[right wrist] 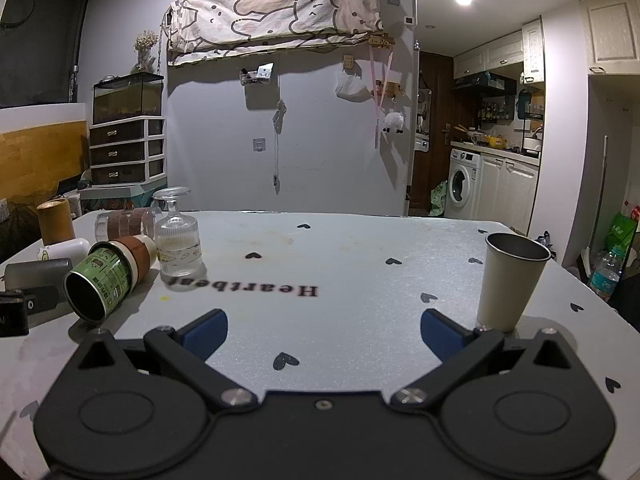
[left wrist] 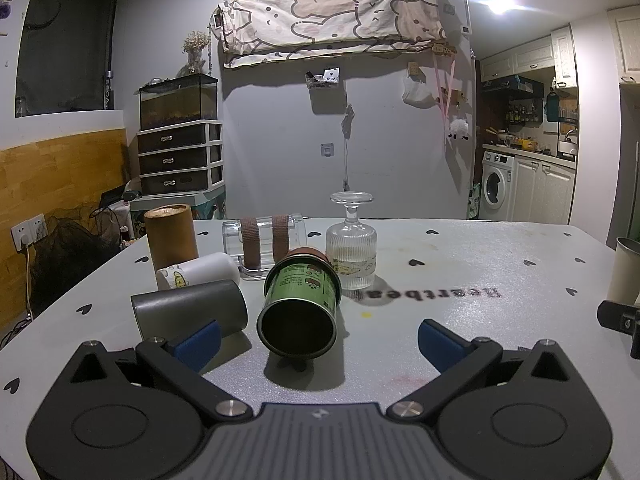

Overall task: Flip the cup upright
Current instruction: 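Move the left gripper toward the green tin can lying on its side, then close the left gripper on the open rim of the green tin can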

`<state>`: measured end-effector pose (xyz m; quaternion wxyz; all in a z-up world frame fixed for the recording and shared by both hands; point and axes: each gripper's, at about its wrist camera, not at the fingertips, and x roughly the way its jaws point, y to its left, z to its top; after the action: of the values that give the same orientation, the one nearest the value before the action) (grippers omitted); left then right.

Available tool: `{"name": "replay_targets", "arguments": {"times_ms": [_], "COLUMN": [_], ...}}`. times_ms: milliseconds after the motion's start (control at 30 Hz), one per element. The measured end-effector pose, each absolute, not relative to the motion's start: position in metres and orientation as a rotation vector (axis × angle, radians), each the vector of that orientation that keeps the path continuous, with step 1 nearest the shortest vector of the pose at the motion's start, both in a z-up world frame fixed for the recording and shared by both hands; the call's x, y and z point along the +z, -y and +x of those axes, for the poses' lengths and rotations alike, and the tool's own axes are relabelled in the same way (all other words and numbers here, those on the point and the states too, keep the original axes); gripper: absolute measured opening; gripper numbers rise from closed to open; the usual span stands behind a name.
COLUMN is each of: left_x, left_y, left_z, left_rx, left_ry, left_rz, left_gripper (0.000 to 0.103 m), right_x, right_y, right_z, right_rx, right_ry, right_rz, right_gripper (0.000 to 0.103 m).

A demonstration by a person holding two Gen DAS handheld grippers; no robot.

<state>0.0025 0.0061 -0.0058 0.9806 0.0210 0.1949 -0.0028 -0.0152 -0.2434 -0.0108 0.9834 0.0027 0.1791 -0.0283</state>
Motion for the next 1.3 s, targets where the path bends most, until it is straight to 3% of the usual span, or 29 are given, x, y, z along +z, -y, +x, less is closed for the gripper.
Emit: {"name": "replay_targets", "arguments": {"times_ms": [400, 833, 1233, 1300], "left_x": [-0.004, -0.018, -0.043, -0.044], "left_y": [-0.018, -0.033, -0.031, -0.031], "left_z": [0.020, 0.093, 0.128, 0.129], "left_rx": [-0.004, -0.047, -0.029, -0.031], "left_ry": [-0.373, -0.457, -0.558, -0.565], "left_rz": [0.072, 0.076, 0.089, 0.088], "left_gripper": [0.103, 0.103, 0.094, 0.085], "right_x": [-0.012, -0.014, -0.015, -0.015], "right_y": [0.244, 0.241, 0.241, 0.240], "right_z": [-0.015, -0.016, -0.014, -0.015], "right_rx": [-0.041, -0.016, -0.007, -0.006], "right_ry": [-0.359, -0.365, -0.373, -0.374], "right_rz": [0.018, 0.034, 0.048, 0.049], "right_gripper": [0.103, 0.103, 0.103, 0.103]}}
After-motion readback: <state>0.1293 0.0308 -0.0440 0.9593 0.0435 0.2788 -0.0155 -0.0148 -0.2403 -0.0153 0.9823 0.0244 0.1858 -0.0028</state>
